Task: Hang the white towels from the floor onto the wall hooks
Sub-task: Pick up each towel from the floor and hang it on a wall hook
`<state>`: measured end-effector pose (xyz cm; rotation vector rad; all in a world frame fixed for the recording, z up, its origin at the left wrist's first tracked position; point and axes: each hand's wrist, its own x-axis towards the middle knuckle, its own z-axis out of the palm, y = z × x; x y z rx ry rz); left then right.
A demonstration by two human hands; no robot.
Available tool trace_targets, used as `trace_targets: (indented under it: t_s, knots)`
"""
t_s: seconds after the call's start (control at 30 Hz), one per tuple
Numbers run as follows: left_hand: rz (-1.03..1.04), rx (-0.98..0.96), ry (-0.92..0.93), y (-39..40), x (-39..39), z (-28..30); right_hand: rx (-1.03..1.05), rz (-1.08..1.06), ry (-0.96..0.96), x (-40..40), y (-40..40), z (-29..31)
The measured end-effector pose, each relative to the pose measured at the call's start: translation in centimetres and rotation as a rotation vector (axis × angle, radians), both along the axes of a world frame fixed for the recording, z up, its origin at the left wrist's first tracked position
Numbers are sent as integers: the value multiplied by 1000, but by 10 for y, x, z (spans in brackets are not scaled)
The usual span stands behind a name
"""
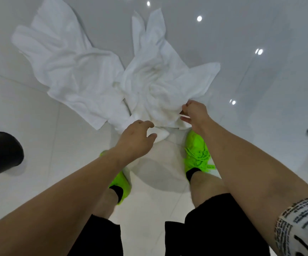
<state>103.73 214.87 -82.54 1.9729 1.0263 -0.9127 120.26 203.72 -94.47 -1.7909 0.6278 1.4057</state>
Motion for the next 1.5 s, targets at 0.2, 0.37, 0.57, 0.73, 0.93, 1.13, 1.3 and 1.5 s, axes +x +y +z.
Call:
trace_targets:
  t_s: [0.2,0.37,0.57,0.73,0.93,1.13,1.3,1.5]
  knots:
    - [-55,8,-35,-10,49,115,96,290,-3,-5,-23,142]
    - [-165,58,-145,-17,127,237,216,97,-16,36,-42,279]
    - [-335,131,-368,-46,195,394,457,37,-76,99,-68,457]
    - [-422,75,-572,-67,211,508,555,83,-250,116,-106,606]
    - [-537,30,-886,-114,204,627,441,173,-686,66,-184,761]
    - [-630,84,-1250,-201,187,742,-56,-34,-1318,6,-291,852]
    - [-755,131,-1452,-285,163,804,-222,-131,-1479,-33,-396,886]
    - [-728,165,-1560,-401,149,836,-365,-126,-1468,-71,-545,890]
